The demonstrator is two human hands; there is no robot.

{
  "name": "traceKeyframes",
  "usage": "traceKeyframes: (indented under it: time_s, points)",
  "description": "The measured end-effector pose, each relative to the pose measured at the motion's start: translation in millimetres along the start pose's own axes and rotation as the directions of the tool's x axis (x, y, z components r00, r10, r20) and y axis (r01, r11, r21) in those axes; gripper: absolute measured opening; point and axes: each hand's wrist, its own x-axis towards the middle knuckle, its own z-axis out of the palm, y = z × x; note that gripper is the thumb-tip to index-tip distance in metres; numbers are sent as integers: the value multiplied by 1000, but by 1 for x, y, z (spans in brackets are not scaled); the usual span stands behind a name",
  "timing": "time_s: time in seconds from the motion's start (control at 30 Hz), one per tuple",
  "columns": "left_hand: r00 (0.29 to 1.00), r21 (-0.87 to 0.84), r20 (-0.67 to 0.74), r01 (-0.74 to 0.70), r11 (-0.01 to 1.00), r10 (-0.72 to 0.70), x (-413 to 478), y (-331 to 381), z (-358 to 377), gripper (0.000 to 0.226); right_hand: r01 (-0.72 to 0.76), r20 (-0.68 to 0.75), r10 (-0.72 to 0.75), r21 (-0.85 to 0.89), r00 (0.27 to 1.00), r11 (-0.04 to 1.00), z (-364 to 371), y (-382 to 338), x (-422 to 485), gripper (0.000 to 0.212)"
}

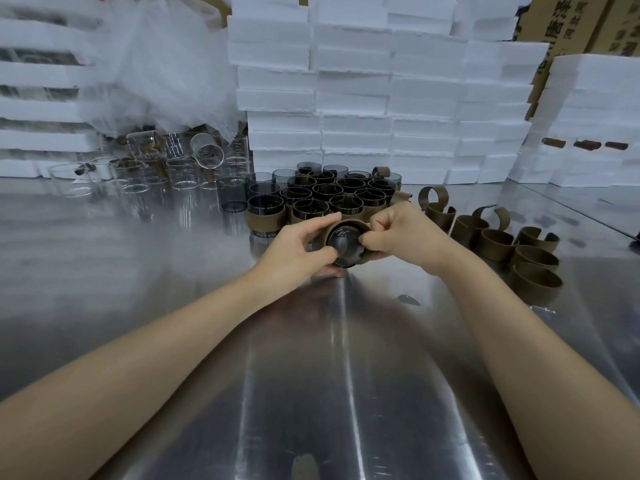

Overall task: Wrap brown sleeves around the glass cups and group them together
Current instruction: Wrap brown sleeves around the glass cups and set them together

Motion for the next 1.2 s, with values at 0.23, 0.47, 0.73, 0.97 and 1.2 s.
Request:
traceKeyframes:
  time_s: [0.23,0.47,0.73,0.97,1.2]
  points:
    - [1000,-62,-11,13,998,-14,-1,-1,1,54,15,47,-16,16,999,1000,-6,6,3,51]
    - [1000,-109,-4,30,994,-31,-2,0,-4,46,75,34,-74,-47,997,996,-4,10,6,45]
    - [1000,-213,5,20,977,-19,0,-4,-13,40,-144,71,133,173,989,974,12,9,5,51]
    - [997,-377,71,65,924,-41,1,-1,-13,51,-175,226,24,678,974,714,37,10,1,43]
    - [984,-409,162,131,903,-70,5,-2,-18,71,-269,238,129,801,963,534,41,2,4,62]
